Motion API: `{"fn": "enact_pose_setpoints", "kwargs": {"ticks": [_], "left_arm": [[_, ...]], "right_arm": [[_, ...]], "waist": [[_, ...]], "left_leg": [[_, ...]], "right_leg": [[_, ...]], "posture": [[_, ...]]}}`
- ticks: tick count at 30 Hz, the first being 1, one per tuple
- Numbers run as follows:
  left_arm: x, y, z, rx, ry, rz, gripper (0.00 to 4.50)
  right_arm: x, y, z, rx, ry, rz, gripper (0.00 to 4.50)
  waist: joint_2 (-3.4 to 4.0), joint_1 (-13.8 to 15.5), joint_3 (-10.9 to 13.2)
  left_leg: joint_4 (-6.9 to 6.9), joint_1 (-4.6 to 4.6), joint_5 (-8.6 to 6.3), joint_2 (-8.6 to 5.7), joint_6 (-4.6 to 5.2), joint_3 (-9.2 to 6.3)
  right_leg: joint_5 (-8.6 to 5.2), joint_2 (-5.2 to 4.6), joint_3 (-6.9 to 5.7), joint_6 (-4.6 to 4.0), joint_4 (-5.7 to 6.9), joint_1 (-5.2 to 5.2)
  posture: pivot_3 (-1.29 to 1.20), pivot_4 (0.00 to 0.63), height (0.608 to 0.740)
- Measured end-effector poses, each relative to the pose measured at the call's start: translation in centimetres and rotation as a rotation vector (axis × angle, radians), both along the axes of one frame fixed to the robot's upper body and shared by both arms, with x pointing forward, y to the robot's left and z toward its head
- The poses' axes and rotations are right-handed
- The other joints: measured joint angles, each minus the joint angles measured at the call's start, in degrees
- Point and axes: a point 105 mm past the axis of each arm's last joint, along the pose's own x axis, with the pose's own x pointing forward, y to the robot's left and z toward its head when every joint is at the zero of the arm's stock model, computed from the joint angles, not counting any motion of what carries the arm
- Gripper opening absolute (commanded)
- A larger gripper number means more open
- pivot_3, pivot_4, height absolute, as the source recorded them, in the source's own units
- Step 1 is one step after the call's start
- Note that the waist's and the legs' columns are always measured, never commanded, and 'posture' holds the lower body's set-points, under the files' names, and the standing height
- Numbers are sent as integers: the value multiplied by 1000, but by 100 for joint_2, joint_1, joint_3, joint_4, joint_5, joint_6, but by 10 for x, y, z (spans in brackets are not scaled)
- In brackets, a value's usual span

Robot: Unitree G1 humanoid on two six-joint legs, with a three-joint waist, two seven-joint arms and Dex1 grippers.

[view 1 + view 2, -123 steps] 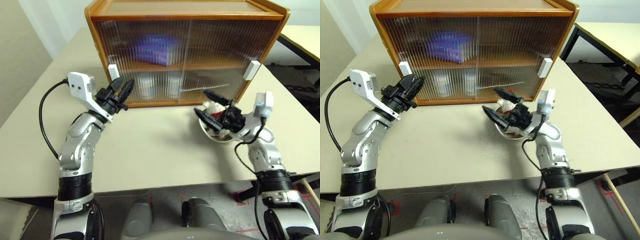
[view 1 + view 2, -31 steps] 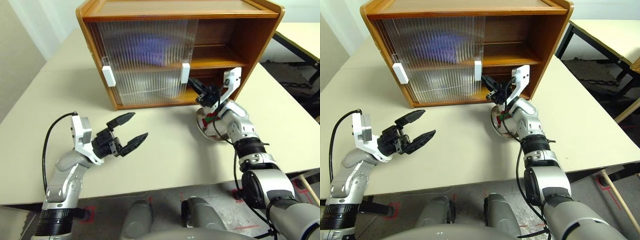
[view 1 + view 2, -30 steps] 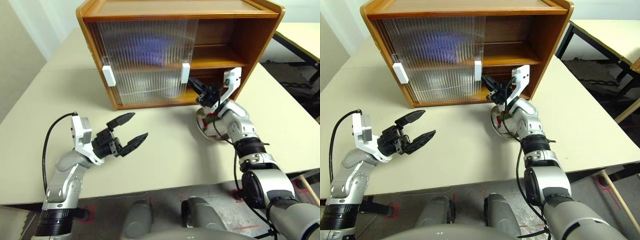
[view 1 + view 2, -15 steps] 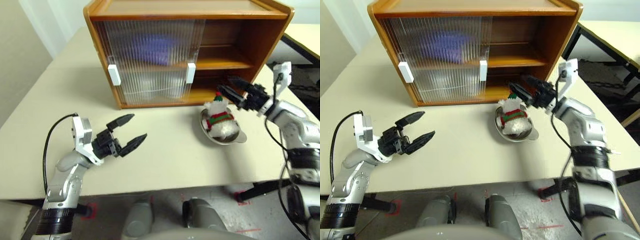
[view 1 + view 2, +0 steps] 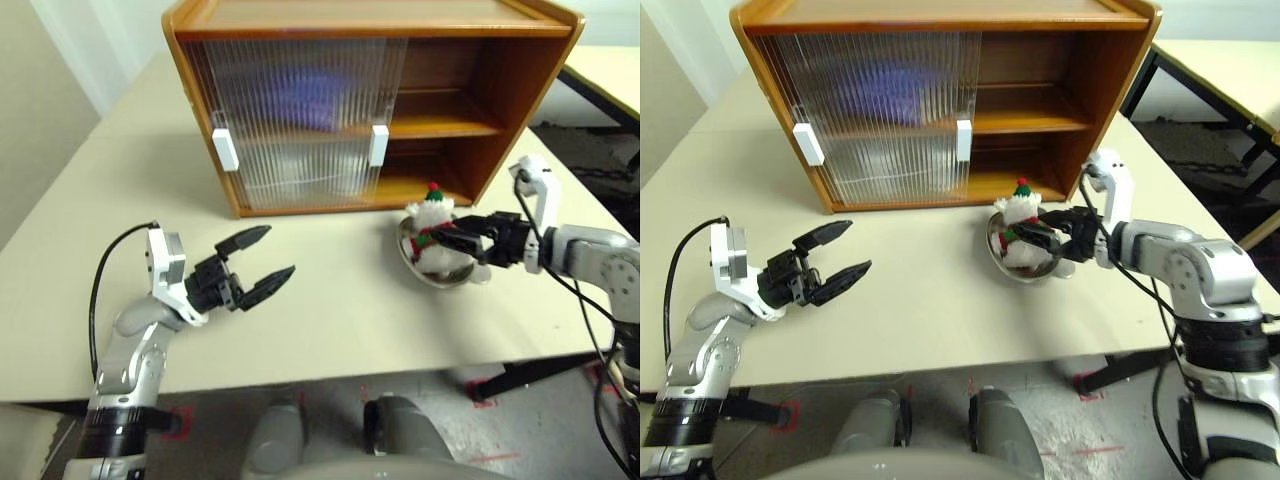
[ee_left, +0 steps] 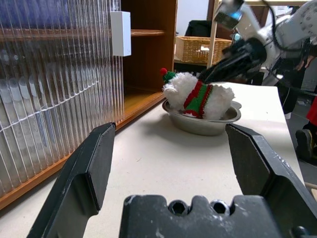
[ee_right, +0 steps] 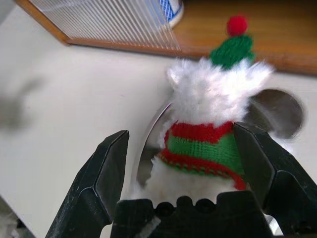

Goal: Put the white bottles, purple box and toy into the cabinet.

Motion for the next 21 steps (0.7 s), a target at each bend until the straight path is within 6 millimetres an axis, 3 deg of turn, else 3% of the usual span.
{"fn": "enact_pose_setpoints", "kwargs": {"ticks": [3, 6, 12, 17, 21], "left_arm": [[-1, -4, -1, -11, 2, -9, 4500], [-1, -5, 1, -24, -3, -11, 4500], [-2, -9, 7, -44, -24, -12, 4500], [-2, -9, 7, -45, -27, -12, 4500], [-2, -9, 7, -43, -26, -14, 4500]], "right_arm": [[4, 2, -3, -19, 7, -21, 4484], [7, 2, -4, -17, 24, -27, 3863], [5, -1, -4, -7, 63, -14, 1676], [8, -4, 9, 16, 58, 3, 10], [8, -7, 24, 17, 44, 31, 10]], "waist": [[-1, 9, -1], [-12, 18, -8], [-15, 20, -10], [-14, 25, -10], [-17, 33, -11]], "left_leg": [[5, -32, 2, -2, 4, -1], [5, -34, 2, -1, 5, -5], [5, -34, 2, -1, 5, -4], [6, -33, 3, -2, 6, -4], [8, -33, 3, -2, 7, -7]], "right_leg": [[5, 0, -1, 5, 0, -24], [5, 0, -4, 5, -1, -24], [5, 2, -4, 4, 0, -20], [5, 3, -5, 4, 1, -21], [5, 2, -8, 4, -2, -22]], "posture": [[189, 5, 740], [195, 4, 740], [196, 2, 740], [183, 0, 740], [183, 0, 740]]}}
